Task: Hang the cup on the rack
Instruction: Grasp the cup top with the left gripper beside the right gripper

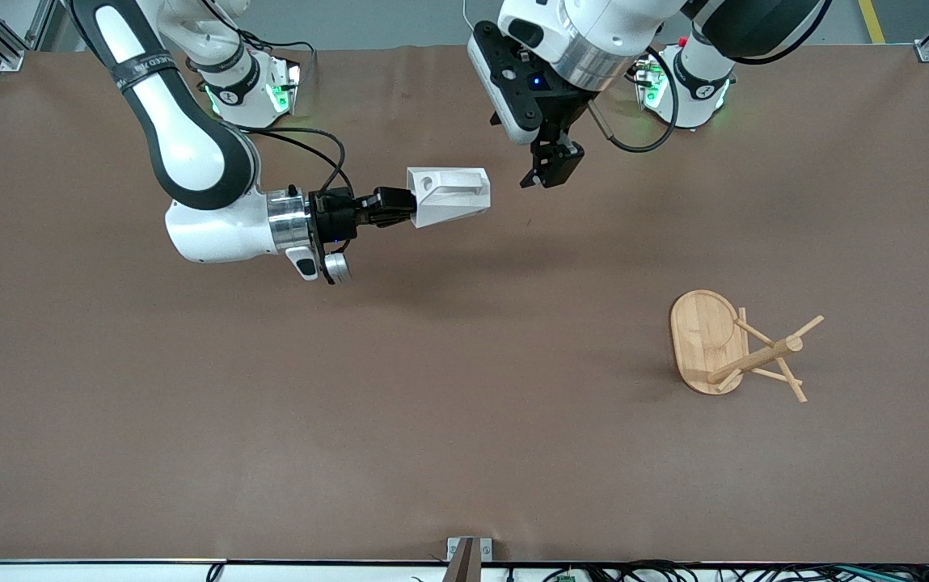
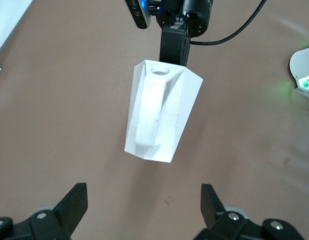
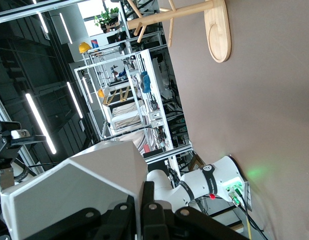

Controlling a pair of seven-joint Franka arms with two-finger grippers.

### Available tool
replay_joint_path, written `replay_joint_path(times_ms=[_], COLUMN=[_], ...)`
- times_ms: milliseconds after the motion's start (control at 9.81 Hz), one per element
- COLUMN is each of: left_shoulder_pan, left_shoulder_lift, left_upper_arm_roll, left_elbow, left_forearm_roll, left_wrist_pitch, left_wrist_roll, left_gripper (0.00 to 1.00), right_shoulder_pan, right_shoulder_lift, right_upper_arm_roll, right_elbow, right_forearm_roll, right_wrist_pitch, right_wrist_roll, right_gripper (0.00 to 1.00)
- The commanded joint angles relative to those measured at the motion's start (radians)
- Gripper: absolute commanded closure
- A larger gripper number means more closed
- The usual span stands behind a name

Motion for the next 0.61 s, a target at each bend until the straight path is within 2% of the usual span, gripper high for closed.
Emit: replay_joint_path(times_ms=[0,204,510], left_shoulder_pan=[-0.035,-0.065,-0.082], left_shoulder_lift=[0.067,0.104,0.121], left_upper_arm_roll=[-0.003,-0.002,-0.002], left_elbow=[0.003,0.005,0.003], left_forearm_roll=[0.028,0.034,0.040], left_wrist_pitch=[0.047,0.102,0.113], left_wrist_roll=[0.001,0.007,0.011], left_gripper=[0.00,0.00,0.00], right_shoulder_pan=[-0.007,-0.007,-0.001], right_shoulder_lift=[-0.030,-0.030,-0.030], right_upper_arm_roll=[0.010,0.010,0.012], right_elbow=[-0.030,-0.030,-0.030], right_forearm_roll=[0.036,0.036,0.036], right_wrist_pitch=[0.008,0.008,0.012], right_wrist_roll=[-0.024,-0.024,-0.025], right_gripper=[1.00,1.00,0.99])
